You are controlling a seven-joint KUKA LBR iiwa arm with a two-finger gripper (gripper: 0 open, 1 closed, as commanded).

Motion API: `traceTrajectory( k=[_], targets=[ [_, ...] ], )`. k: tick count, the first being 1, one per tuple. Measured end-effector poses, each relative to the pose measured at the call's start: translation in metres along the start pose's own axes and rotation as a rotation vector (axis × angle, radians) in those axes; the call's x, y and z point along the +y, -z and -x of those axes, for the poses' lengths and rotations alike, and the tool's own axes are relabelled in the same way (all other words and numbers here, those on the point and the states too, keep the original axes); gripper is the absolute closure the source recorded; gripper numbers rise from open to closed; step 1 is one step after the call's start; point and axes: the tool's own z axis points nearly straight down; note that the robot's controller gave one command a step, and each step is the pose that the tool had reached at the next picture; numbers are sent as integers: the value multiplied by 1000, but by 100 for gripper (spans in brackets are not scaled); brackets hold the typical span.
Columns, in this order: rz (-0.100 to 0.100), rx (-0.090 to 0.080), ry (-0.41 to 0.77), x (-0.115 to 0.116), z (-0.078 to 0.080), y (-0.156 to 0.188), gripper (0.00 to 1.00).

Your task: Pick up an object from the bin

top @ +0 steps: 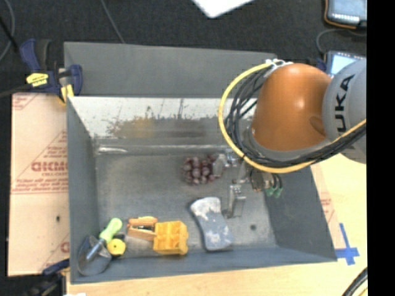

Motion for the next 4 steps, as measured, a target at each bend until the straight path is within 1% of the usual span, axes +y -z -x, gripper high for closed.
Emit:
traceTrajectory(
  k=[1, 2, 3, 4],
  targets=[
    [0, -8, 0, 0, 1, 4, 0],
    [-1, -16, 34, 0, 23, -41, 0],
    [0, -11, 18, 23, 39, -88, 0],
    [1, -3, 15, 23, 49, -93, 0]
  ],
)
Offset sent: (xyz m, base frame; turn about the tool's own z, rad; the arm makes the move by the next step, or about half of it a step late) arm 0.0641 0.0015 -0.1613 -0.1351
